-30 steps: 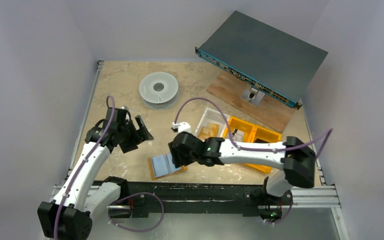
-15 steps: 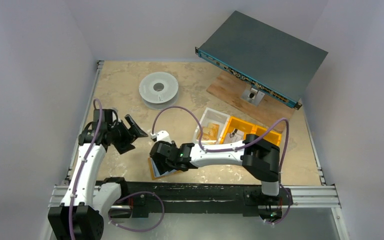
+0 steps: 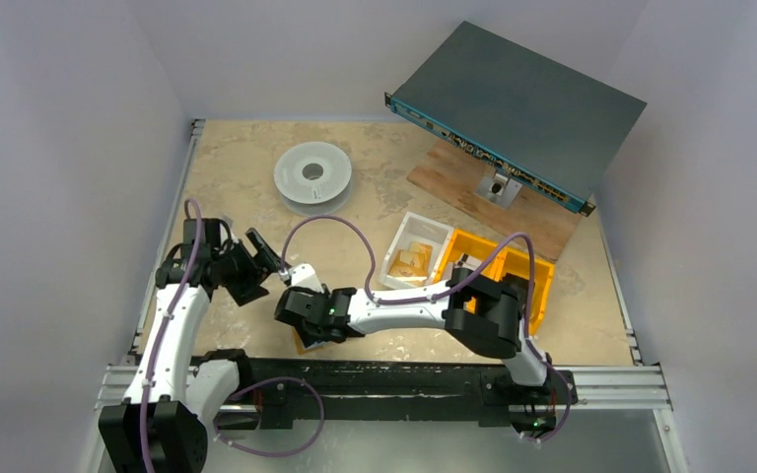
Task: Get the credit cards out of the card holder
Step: Remove the credit card from the card holder.
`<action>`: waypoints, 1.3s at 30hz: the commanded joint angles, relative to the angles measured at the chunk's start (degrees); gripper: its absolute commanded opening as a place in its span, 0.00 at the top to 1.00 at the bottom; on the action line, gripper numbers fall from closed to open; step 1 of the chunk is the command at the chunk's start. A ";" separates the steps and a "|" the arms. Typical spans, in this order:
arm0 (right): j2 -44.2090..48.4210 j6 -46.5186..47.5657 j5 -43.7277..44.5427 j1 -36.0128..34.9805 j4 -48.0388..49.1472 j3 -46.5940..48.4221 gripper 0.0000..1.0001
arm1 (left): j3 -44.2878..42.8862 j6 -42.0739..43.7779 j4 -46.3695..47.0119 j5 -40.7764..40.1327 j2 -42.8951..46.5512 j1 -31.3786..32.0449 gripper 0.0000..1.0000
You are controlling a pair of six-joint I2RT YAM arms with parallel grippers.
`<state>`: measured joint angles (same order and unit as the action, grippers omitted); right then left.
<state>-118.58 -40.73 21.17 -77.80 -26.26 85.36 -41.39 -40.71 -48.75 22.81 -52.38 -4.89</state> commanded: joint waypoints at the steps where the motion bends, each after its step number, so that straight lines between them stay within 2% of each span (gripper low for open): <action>1: -1.00 -1.63 0.04 -0.07 -2.61 0.77 0.55 | 1.13 2.02 1.66 2.64 0.41 -0.25 0.20; 4: -0.70 -2.80 -1.29 0.08 -1.27 -1.19 0.69 | 1.83 2.44 2.17 3.47 0.04 -0.27 0.22; 10: 2.58 -4.79 -6.16 1.83 4.84 -7.32 0.82 | 4.43 2.06 4.24 5.96 0.12 0.52 0.28; 15: 5.11 -6.24 -12.68 4.77 11.90 -13.63 0.93 | 5.67 -0.13 4.93 3.21 0.34 6.26 0.33; 19: 7.05 -7.35 -17.57 7.35 17.59 -18.57 0.98 | 8.69 -3.37 6.96 0.88 1.06 10.40 0.37; 25: 7.83 -8.61 -22.05 10.03 22.63 -23.48 1.00 | 12.02 -5.54 8.54 -1.40 1.45 12.86 0.42; 39: 7.72 -9.44 -24.05 11.47 25.90 -26.62 1.00 | 13.73 -7.10 9.58 -1.07 2.67 15.88 0.49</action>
<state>-109.54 -50.35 -3.84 -66.72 2.48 61.12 -28.21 -46.89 -41.15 21.58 -50.65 10.20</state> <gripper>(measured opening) 0.007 0.528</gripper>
